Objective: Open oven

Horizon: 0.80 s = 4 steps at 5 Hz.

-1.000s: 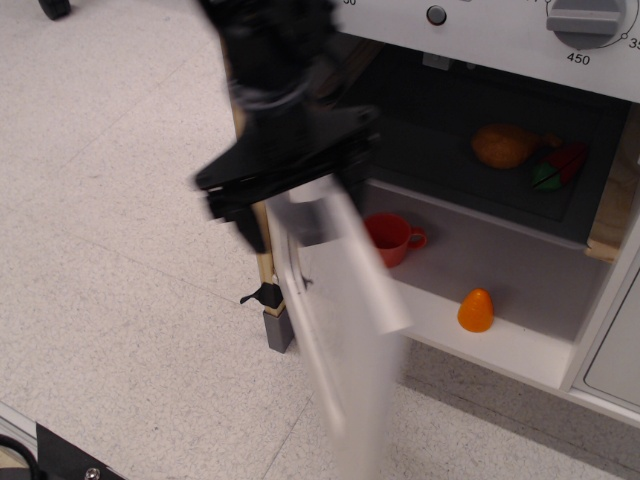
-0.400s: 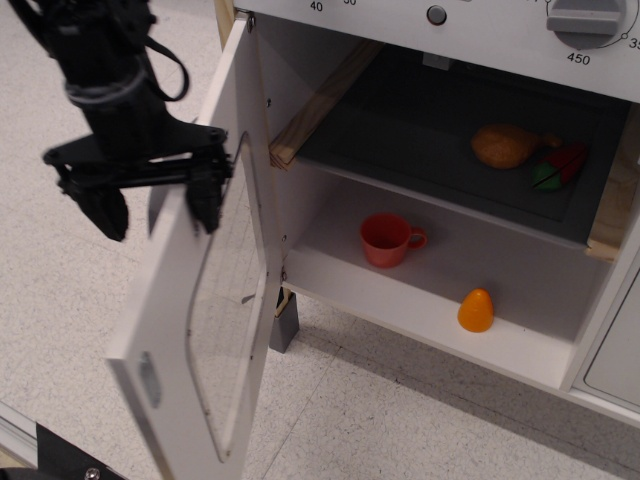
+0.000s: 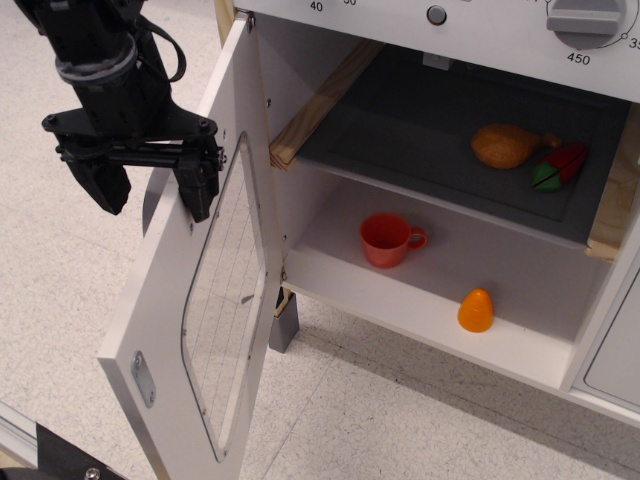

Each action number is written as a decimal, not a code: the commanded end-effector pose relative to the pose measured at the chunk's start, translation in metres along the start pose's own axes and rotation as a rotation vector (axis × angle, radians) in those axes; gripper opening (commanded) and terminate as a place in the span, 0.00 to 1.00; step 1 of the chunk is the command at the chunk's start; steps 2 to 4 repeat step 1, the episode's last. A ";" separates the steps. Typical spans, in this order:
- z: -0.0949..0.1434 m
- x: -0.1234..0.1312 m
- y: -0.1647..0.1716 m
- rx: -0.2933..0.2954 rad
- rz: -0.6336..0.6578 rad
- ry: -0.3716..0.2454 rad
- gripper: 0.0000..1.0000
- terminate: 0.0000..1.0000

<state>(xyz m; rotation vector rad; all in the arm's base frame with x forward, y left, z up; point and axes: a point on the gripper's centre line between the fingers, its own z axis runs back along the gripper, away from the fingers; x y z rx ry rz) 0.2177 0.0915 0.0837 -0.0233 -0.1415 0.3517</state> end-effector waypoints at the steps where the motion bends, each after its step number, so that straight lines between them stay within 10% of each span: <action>1: 0.040 0.028 -0.034 -0.013 -0.005 -0.041 1.00 1.00; 4: 0.040 0.028 -0.034 -0.013 -0.005 -0.041 1.00 1.00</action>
